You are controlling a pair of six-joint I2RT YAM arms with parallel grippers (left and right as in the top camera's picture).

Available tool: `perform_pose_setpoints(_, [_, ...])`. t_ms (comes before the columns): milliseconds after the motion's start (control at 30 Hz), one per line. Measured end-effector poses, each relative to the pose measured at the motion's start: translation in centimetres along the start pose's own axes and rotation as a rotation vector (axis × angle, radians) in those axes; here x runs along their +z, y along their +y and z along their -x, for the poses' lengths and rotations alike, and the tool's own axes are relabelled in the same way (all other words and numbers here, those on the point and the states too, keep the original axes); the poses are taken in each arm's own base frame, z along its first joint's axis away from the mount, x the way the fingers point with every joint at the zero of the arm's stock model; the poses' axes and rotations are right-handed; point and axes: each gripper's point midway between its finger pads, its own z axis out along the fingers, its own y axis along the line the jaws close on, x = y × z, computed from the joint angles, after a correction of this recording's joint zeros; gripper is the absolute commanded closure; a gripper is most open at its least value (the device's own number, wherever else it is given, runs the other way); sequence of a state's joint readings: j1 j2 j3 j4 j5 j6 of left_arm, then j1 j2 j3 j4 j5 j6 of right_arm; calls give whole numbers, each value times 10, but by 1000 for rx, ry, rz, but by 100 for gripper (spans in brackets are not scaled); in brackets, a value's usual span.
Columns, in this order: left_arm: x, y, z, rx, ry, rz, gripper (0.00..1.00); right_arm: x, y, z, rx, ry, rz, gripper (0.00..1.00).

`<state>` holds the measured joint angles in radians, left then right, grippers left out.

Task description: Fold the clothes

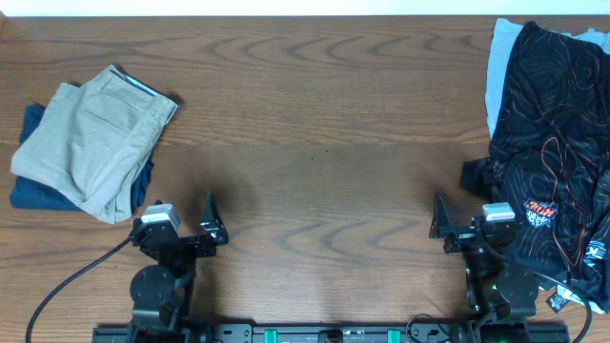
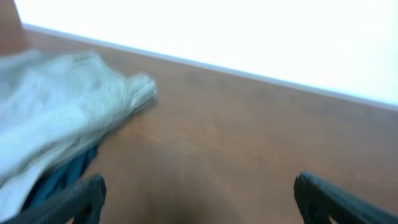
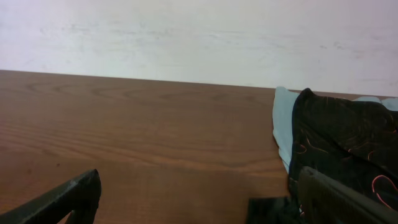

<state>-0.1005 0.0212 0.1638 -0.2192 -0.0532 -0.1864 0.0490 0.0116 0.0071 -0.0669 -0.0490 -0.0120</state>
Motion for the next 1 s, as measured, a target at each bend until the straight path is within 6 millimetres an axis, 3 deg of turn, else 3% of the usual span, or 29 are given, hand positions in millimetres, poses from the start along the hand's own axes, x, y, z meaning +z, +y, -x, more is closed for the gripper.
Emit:
perform_pose_setpoints(200, [12, -3, 2, 17, -116, -33, 2, 0, 0, 0, 0, 0, 0, 1])
perform_pose_setpoints(367, [16, -1, -19, 50, -55, -38, 2, 0, 0, 0, 0, 0, 0, 1])
perform_pose_setpoints(1000, [15, -5, -20, 55, -47, -57, 2, 0, 0, 0, 0, 0, 0, 1])
